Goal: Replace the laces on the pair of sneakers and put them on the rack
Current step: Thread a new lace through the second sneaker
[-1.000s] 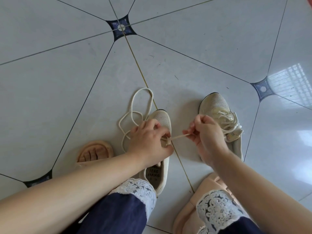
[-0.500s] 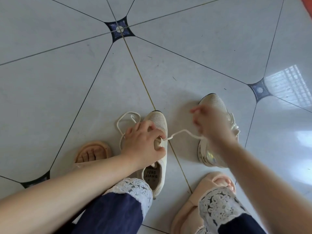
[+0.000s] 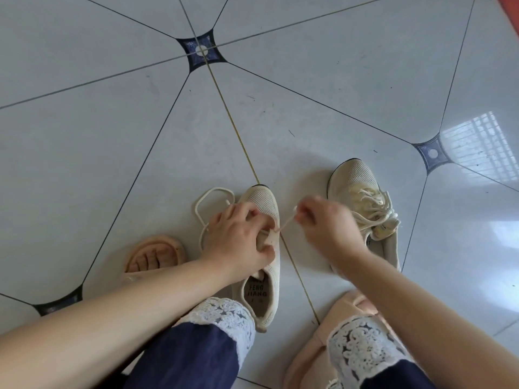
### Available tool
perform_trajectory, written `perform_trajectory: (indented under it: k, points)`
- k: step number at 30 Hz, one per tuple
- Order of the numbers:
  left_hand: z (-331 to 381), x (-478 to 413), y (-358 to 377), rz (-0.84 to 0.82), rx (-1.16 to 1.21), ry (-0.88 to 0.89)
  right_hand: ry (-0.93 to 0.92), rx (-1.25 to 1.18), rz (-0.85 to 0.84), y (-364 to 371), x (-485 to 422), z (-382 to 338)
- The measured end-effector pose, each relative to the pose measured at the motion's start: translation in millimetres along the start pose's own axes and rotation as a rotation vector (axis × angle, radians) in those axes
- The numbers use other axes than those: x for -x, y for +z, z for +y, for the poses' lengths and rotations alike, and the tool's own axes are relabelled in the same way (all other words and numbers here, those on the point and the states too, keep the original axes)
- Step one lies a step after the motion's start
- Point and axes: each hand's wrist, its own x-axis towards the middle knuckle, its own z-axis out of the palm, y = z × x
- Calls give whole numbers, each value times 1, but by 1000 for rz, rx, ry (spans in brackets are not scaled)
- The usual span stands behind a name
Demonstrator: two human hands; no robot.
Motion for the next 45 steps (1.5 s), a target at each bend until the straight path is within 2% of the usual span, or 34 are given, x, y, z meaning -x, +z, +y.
perform_trajectory:
  k: [5, 7, 8, 11, 13, 16, 18, 21, 23, 28, 36, 45]
  points:
    - [-1, -3, -1, -33, -3, 0, 214, -249, 437, -56, -19, 18]
    - [0, -2, -1, -44, -6, -11, 236, -331, 503, -64, -21, 17]
    - [0, -2, 0, -39, -10, -10, 231, -343, 465, -61, -21, 13]
    - [0, 3, 0, 13, 15, -16, 164, -292, 161, -30, -14, -2]
    - [-1, 5, 1, 49, 49, -49, 142, -239, 26, -6, -9, -8]
    - [0, 8, 3, 92, 94, -120, 217, -245, -129, 21, -1, -9]
    - [2, 8, 2, 90, 98, -143, 332, -337, -204, 31, 1, -9]
    - [1, 6, 3, 88, 78, -102, 438, -468, -212, 37, 2, -11]
    - [0, 5, 3, 70, 56, -62, 426, -502, -178, 35, -1, -12]
    - [-5, 3, 6, 47, 8, -34, 220, -311, -19, 22, -4, -14]
    - [-6, 1, 8, 26, 34, -52, 340, -506, 297, -19, -14, 5]
    - [-1, -4, -2, 13, 106, -84, 336, -655, 495, -54, -26, 7]
